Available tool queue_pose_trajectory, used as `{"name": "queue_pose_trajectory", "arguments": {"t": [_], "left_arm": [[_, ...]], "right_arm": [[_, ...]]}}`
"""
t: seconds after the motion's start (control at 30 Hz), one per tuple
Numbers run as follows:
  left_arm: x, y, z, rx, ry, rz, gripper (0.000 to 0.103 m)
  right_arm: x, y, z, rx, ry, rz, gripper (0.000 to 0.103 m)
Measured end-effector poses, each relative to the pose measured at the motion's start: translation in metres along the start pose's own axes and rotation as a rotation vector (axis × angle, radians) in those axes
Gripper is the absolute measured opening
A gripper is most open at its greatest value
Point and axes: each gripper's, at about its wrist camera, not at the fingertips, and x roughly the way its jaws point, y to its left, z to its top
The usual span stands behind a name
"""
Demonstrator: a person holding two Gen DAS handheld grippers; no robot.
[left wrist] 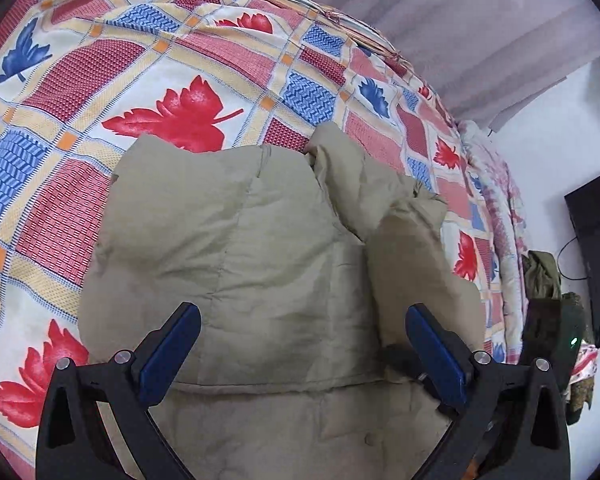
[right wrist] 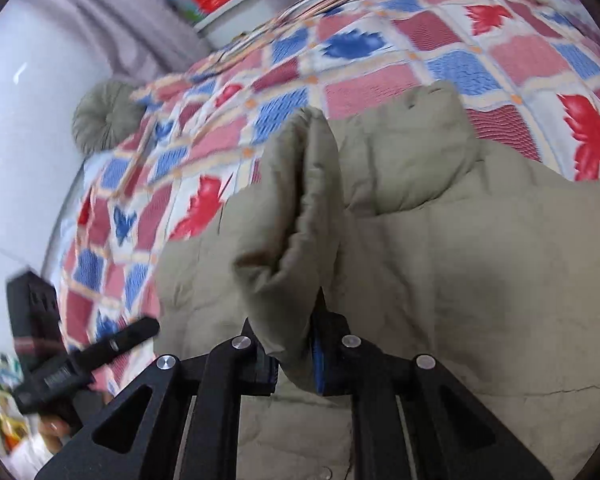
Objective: Fold large clothes
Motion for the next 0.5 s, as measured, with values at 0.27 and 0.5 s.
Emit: {"name": "queue_pose_trajectory", "arguments": {"t": [0.27,0.5], "left_arm": [[0.043,-0.017,-0.010,0.006,0.122,-0.070,0.102],[0.088,-0.036,-0.016,0.092,0.187,0.001,0.070]], "right_arm": [[-0.001,-0.010,-0.050,-0.055,0.125,-0.040,0.063],[-0.055,-0.113,-0.086,0.075,0.109,-0.256,0.031]]}}
